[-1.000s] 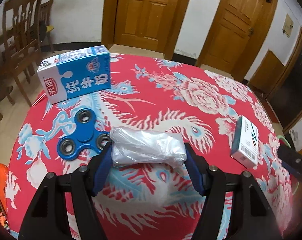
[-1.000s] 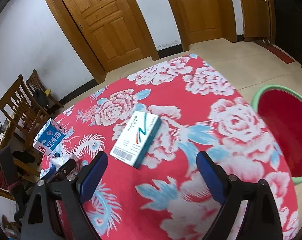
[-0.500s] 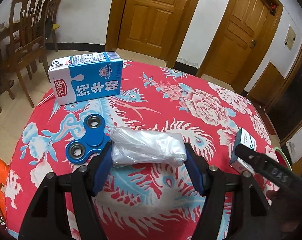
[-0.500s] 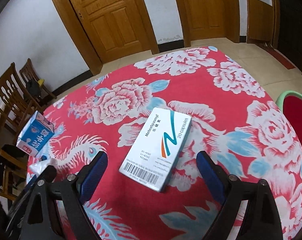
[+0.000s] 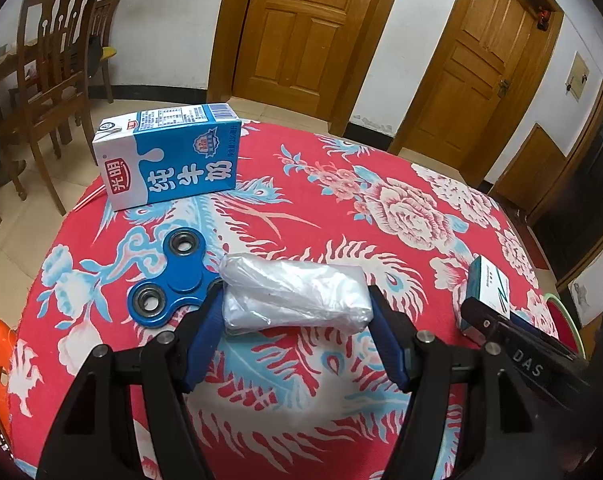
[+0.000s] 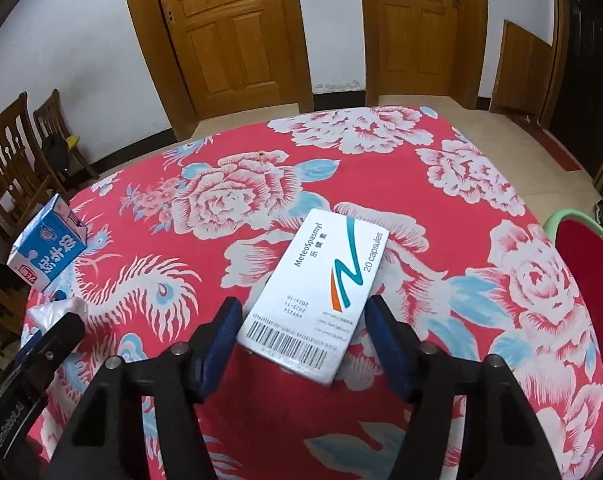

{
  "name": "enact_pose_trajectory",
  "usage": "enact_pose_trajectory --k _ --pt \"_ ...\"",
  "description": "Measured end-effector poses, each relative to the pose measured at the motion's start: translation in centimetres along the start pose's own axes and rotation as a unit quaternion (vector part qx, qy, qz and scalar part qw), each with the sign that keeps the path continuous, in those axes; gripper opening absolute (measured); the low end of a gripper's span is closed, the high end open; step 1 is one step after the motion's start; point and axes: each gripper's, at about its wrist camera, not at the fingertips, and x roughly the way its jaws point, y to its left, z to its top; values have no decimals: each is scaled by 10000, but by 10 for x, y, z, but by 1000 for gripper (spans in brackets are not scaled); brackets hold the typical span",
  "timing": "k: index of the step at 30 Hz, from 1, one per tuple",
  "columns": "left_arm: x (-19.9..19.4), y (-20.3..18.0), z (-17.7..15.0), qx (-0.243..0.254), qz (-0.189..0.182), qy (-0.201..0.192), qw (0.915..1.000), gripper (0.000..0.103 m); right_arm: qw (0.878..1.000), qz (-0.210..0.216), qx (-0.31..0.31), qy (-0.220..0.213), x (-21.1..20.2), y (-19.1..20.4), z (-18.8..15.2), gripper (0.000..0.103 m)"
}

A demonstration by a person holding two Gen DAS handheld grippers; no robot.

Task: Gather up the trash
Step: 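Carry the plastic bag and medicine box over the red bucket with both tools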

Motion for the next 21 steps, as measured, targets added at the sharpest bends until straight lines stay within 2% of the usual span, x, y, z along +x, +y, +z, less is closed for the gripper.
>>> enact_pose_trajectory --k 9,21 --pt "0 -6 -2 81 -1 -7 10000 69 9995 294 105 -3 -25 -14 -12 66" --pt "-11 -20 -4 247 -12 -40 9997 69 9983 416 322 -239 -68 -46 -25 66"
